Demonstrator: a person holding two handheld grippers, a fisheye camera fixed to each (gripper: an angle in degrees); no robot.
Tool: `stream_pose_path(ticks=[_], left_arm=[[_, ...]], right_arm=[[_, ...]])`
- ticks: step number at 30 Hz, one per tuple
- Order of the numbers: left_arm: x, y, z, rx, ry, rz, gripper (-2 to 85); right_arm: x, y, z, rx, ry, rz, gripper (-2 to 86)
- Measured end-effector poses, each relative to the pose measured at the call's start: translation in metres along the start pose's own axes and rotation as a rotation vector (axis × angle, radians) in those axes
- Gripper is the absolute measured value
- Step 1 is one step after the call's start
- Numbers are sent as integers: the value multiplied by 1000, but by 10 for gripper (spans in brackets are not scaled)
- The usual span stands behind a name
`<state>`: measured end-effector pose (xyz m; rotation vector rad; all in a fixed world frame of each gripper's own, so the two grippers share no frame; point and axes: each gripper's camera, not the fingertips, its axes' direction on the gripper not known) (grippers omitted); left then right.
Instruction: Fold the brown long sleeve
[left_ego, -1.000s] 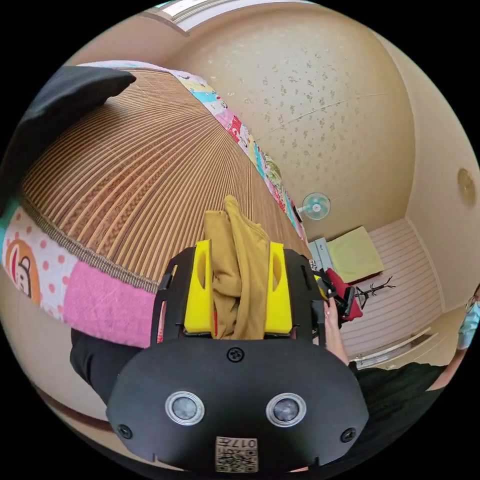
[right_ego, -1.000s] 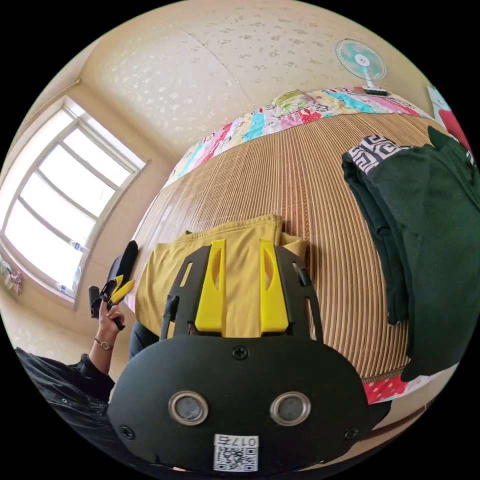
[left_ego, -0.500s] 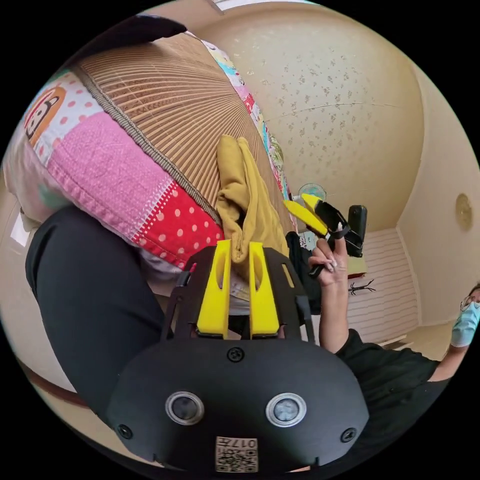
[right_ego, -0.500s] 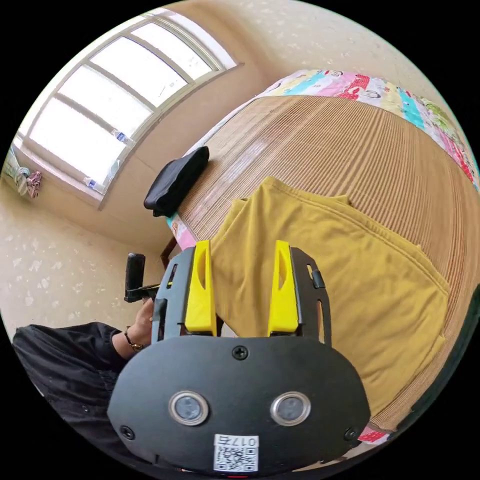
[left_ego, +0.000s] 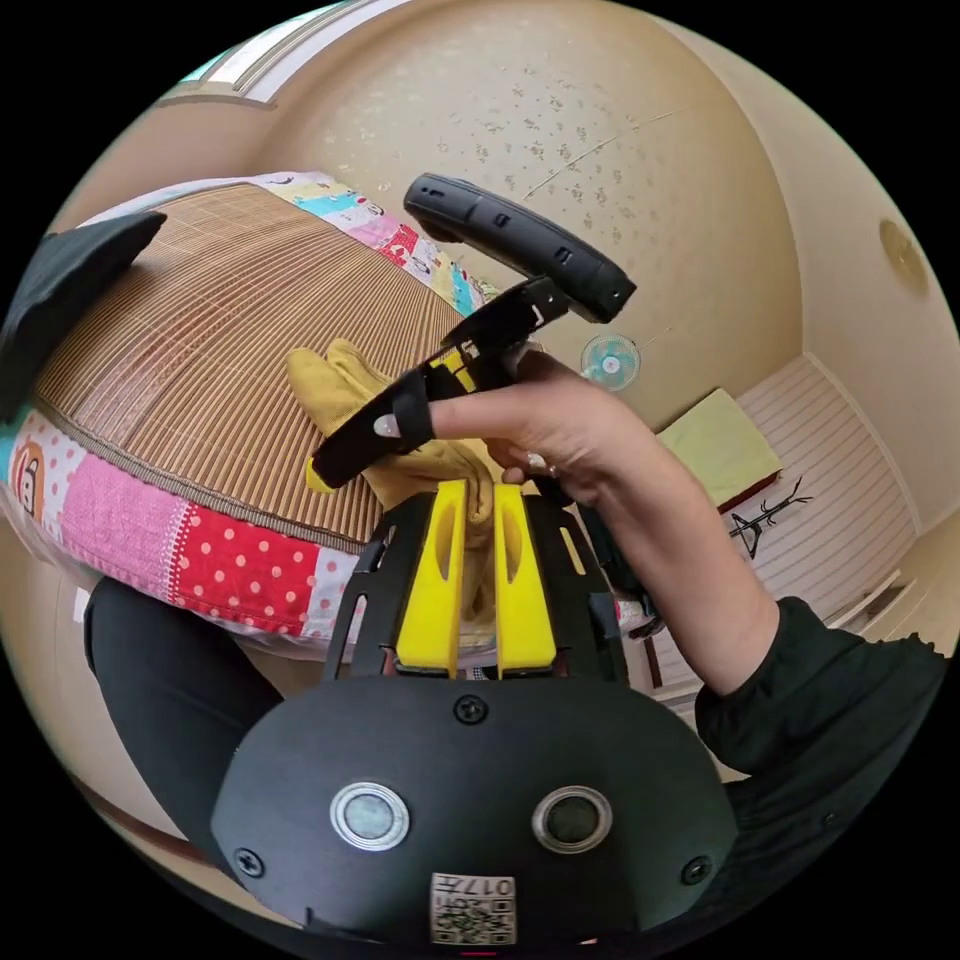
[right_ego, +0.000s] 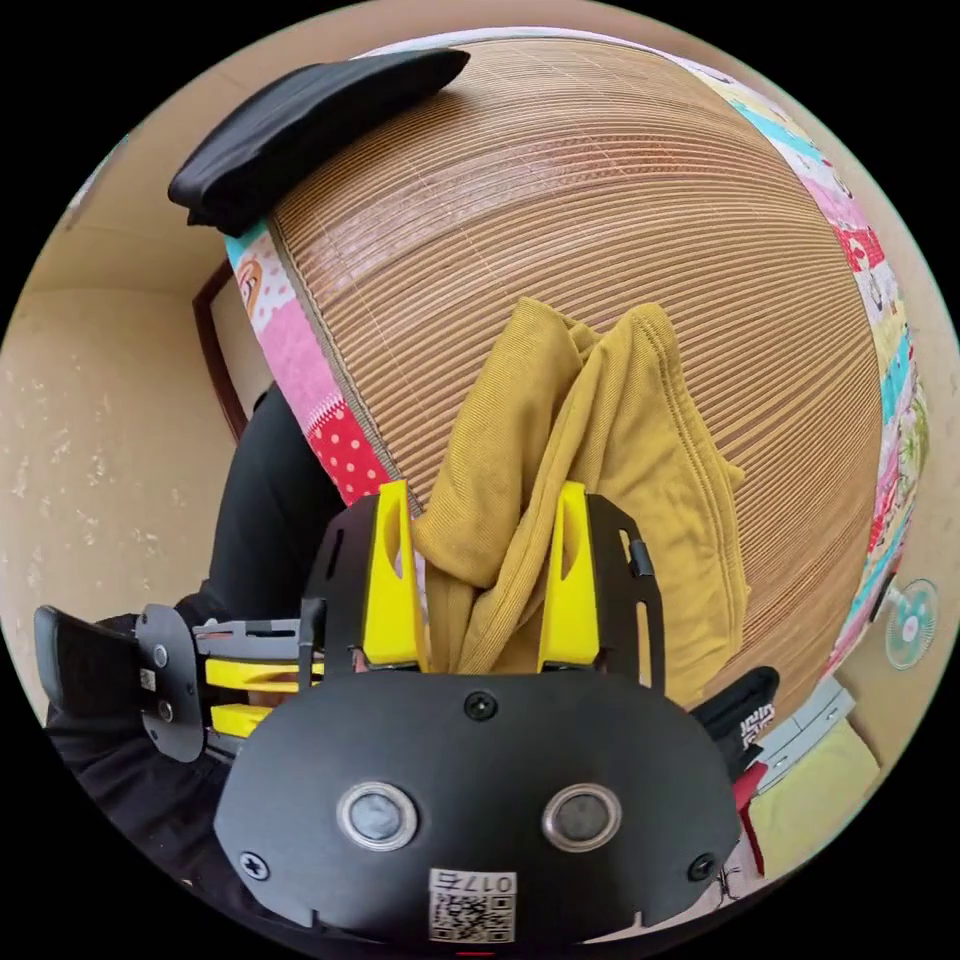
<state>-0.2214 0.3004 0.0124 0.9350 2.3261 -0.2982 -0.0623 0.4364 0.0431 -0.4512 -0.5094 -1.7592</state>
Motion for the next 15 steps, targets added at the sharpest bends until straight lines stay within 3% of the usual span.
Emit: stream_pose_path(ticks=[3, 7, 11, 15], left_arm=[[10, 6, -2, 20, 51, 55, 64], [8, 18, -13, 48, 257, 124, 107], [0, 26, -10, 11, 267, 102, 125], [-8, 29, 10, -45, 285, 62, 129]], right_arm=[[9, 27, -10, 92, 86, -8, 109], [86, 126, -42, 429, -194, 70, 85], [187, 295, -31, 863, -495, 188, 79], [249, 438, 21, 1130, -665, 336, 78]])
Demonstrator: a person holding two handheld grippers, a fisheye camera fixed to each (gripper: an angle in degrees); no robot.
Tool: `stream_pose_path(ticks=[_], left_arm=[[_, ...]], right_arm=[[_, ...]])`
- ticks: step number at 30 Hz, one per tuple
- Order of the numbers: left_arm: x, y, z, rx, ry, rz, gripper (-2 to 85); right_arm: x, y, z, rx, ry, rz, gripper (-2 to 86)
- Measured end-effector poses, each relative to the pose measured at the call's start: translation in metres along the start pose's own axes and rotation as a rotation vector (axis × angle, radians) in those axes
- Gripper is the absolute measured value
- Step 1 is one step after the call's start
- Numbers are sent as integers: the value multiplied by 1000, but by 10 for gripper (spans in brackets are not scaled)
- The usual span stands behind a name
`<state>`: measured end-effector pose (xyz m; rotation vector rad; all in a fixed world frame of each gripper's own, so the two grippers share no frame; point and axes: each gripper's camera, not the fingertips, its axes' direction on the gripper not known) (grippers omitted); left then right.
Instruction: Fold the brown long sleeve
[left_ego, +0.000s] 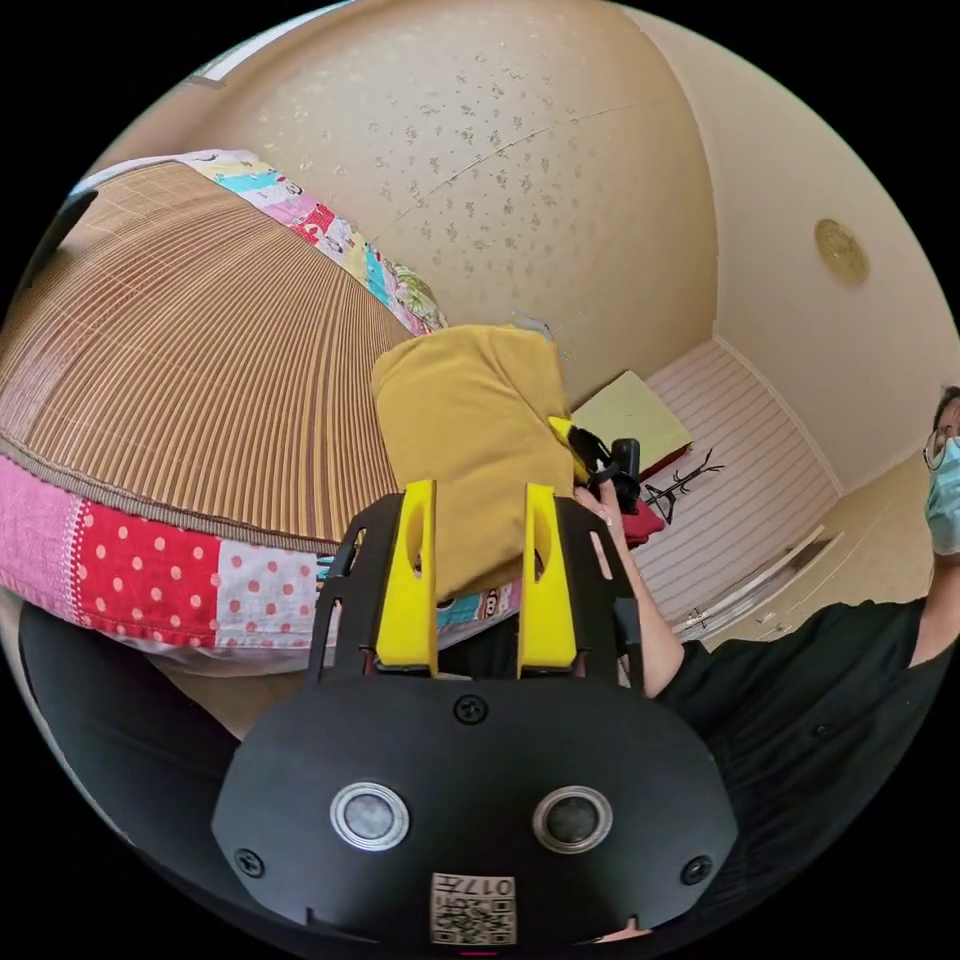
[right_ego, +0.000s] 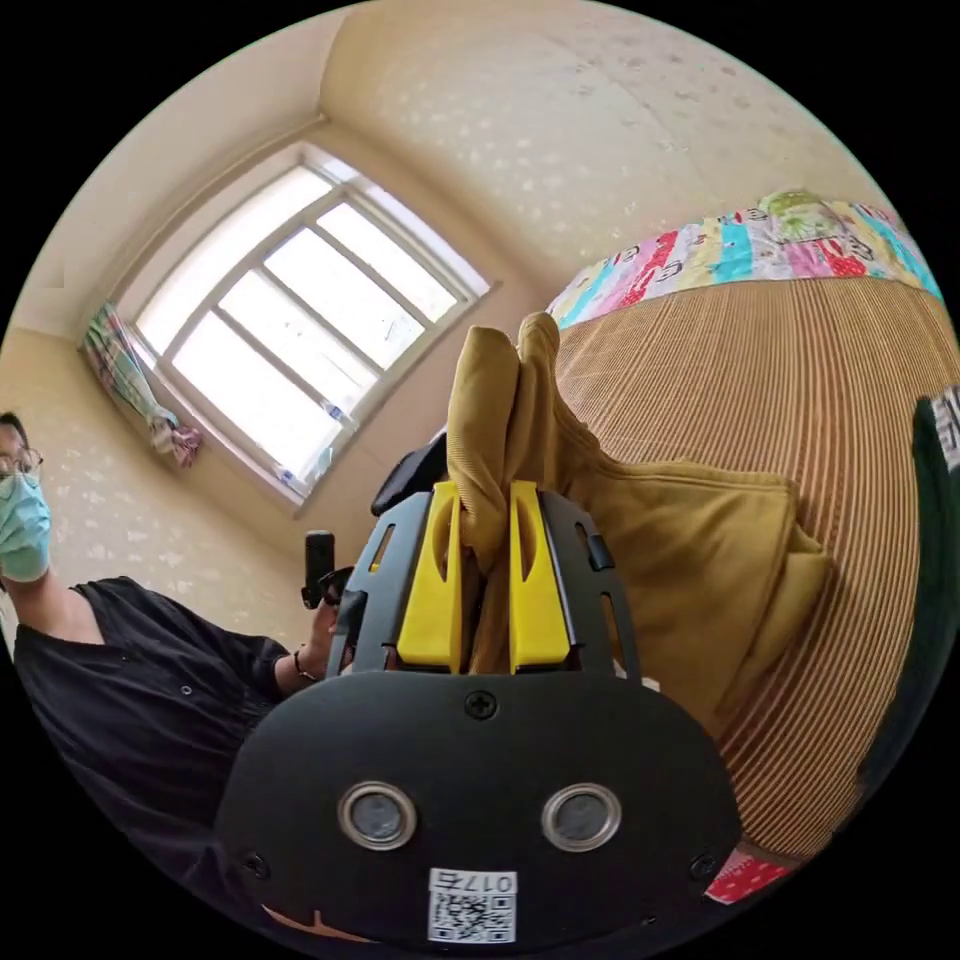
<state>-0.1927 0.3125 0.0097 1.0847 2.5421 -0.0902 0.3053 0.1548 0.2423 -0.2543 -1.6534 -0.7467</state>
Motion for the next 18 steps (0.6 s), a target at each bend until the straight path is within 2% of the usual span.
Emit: stream_pose_path(ticks=[2, 4, 8, 13, 15, 18], left_arm=[[-8, -2, 20, -41, 31, -37, 136], [-11, -5, 39, -76, 48, -53, 138], [-13, -17, 85, -167, 35, -61, 152], [-27, -53, 130, -215, 31, -110, 175], [-37, -72, 148, -240, 8, -138, 188], [-53, -100, 185, -310, 16, -183, 200]], right_arm=[[43, 51, -58, 123, 7, 96, 78], [72, 87, -87, 163, 75, 191, 81], [119, 143, -119, 111, 313, 370, 114], [141, 166, -165, 338, 173, 453, 164], [152, 158, -171, 311, 161, 475, 178], [177, 135, -158, 149, 114, 501, 182]])
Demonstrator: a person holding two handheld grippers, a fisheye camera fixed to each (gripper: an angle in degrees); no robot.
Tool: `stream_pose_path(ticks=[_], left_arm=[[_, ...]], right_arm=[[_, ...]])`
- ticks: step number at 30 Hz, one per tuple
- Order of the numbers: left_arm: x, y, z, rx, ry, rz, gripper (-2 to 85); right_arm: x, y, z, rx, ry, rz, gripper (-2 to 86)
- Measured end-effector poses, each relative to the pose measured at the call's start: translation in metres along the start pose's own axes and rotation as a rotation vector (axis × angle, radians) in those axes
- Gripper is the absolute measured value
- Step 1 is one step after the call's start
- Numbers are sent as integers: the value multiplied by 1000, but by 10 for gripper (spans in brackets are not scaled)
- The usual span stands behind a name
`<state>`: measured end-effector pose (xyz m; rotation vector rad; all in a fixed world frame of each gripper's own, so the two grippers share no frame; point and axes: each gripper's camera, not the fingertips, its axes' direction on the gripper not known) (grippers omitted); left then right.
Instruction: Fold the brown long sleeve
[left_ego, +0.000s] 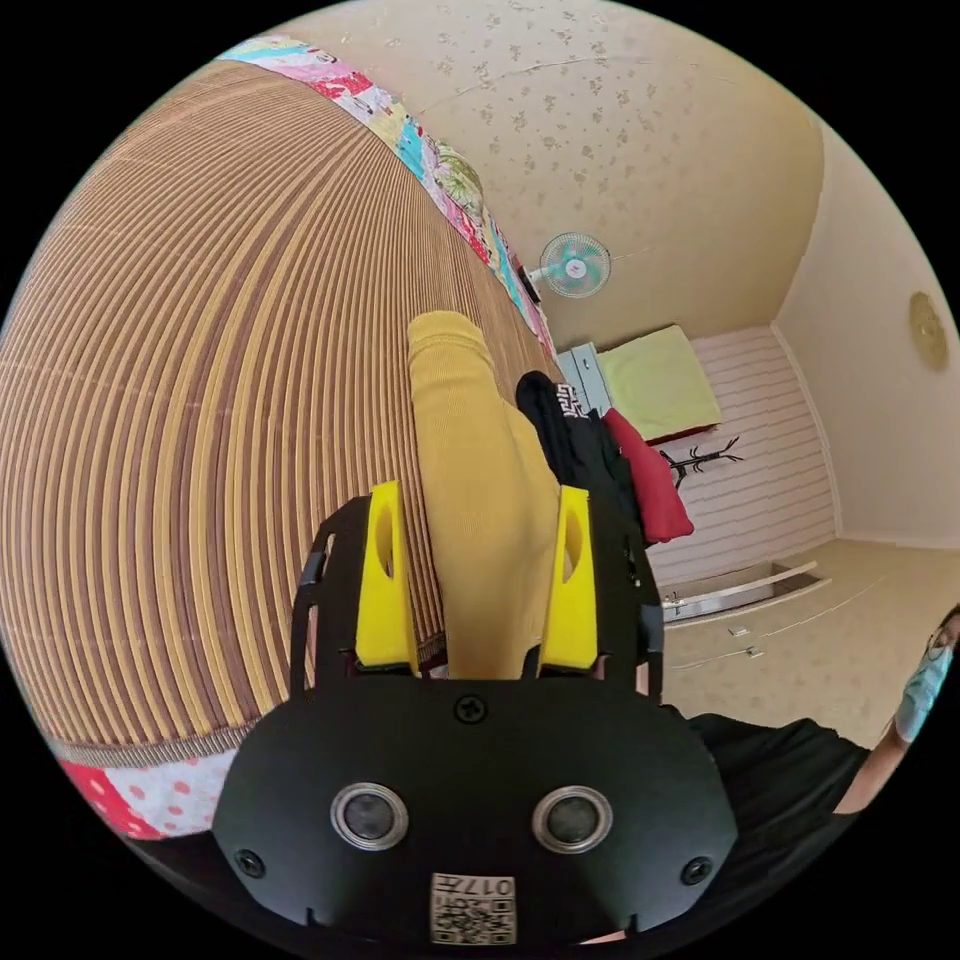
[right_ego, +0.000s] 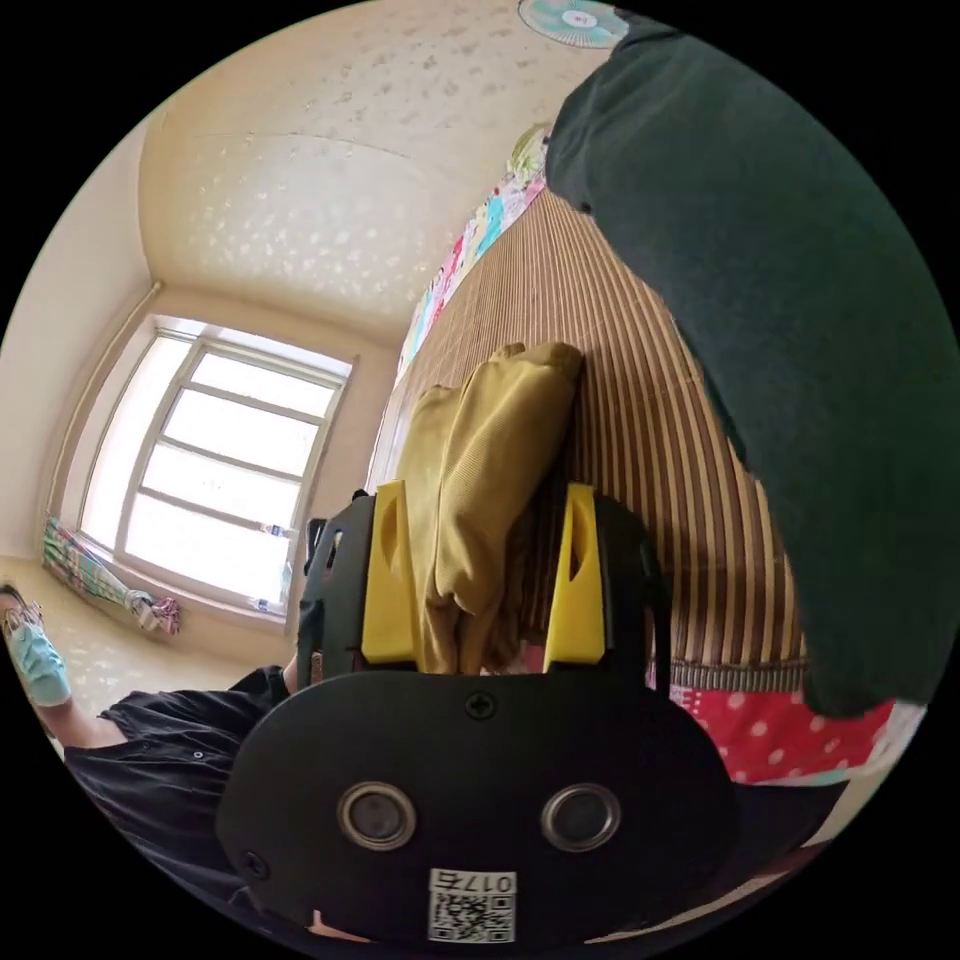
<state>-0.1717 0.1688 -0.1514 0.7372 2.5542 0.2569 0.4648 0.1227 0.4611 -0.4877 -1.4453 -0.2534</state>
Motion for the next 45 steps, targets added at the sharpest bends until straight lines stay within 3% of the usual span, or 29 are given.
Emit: stream_pose_path(ticks=[5, 7, 12, 18, 25, 30, 32, 36, 40, 45], left_arm=[[-6, -36, 55, -184, 39, -42, 137], [-1, -34, 49, -168, 11, -36, 123], [40, 2, -27, -61, -95, 119, 108], [54, 66, -204, 143, -264, 129, 107], [73, 88, -462, 392, -470, 91, 108], [48, 52, -573, 420, -663, -10, 116], [8, 48, -601, 461, -817, -174, 120], [-57, 69, -578, 449, -790, -260, 111], [-129, 109, -481, 303, -728, -287, 86], [-97, 185, -438, 549, -736, -257, 78]], right_arm=[[-1, -32, 48, -192, -19, -12, 132], [-11, -34, 56, -216, 34, -49, 118], [-63, -18, 82, -259, -90, -150, 105], [-187, 39, 186, -310, -173, -291, 101], [-378, 48, 353, -446, -411, -362, 100], [-482, 32, 459, -480, -377, -333, 102], [-491, 34, 511, -548, -246, -270, 100], [-464, 59, 527, -597, -112, -330, 93], [-384, 85, 471, -593, -48, -367, 78], [-289, 91, 334, -496, 70, -403, 49]])
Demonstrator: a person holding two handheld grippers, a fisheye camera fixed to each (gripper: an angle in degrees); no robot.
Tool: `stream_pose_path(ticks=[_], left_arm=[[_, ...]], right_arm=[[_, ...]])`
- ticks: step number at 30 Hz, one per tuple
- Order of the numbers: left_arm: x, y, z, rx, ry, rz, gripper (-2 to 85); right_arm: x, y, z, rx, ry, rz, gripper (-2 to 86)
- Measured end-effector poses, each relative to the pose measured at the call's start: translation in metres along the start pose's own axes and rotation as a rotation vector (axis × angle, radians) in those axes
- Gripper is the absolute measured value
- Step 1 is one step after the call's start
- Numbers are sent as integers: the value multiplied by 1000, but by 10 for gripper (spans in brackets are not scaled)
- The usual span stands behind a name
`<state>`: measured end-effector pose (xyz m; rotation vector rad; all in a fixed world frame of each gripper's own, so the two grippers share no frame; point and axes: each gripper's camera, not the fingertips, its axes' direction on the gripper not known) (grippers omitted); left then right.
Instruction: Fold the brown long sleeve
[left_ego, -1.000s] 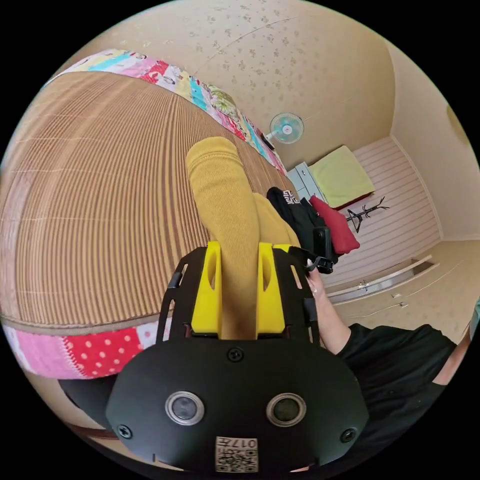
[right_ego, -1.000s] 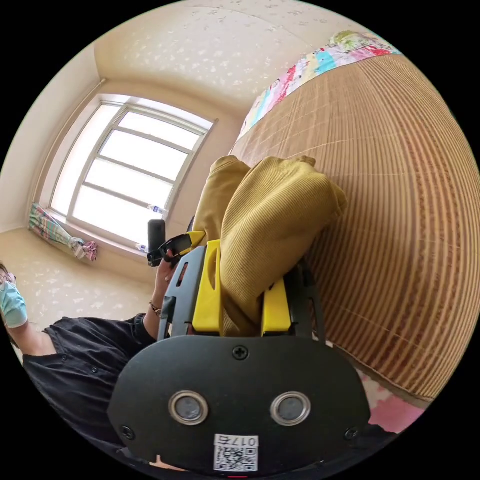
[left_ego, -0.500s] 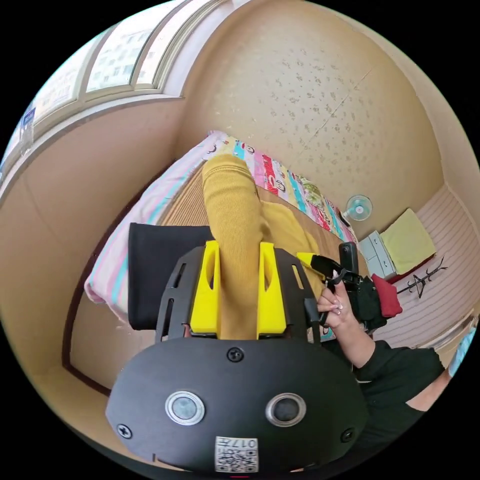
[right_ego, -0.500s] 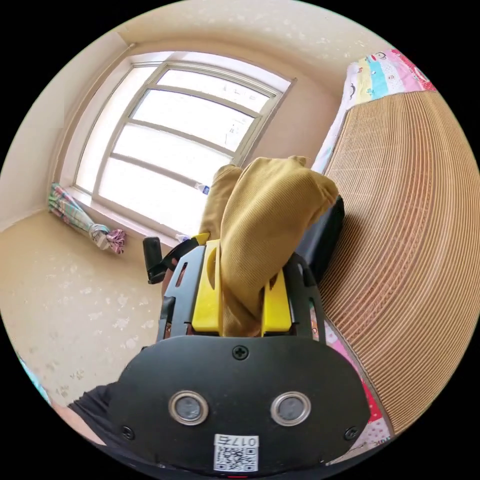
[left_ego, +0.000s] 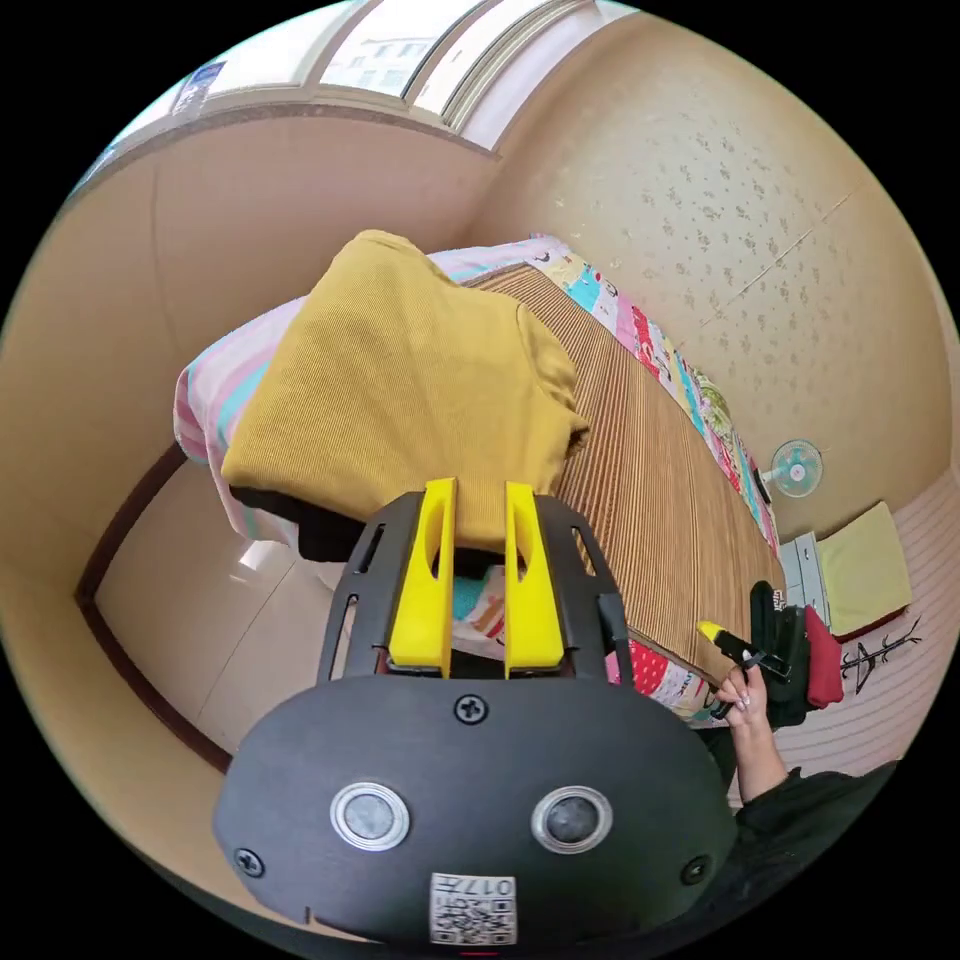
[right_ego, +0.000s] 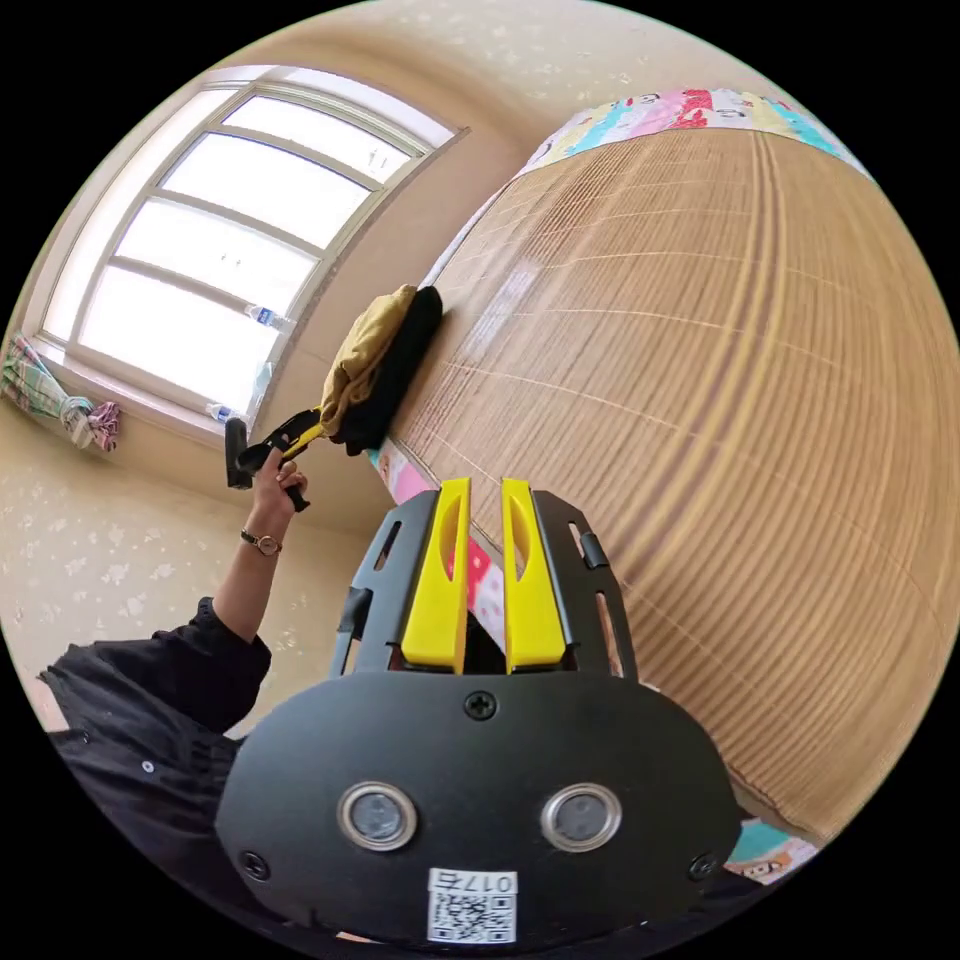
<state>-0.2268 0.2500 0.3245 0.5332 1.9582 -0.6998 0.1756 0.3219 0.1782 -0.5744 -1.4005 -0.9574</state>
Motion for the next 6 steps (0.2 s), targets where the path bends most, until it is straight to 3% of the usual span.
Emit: stream_pose_path(ticks=[4, 6], left_arm=[[45, 97, -40, 240, 169, 57, 66], [68, 137, -37, 262, 208, 79, 65]], right_arm=[[33, 105, -130, 165, 199, 30, 30], [36, 149, -187, 258, 328, 73, 25]])
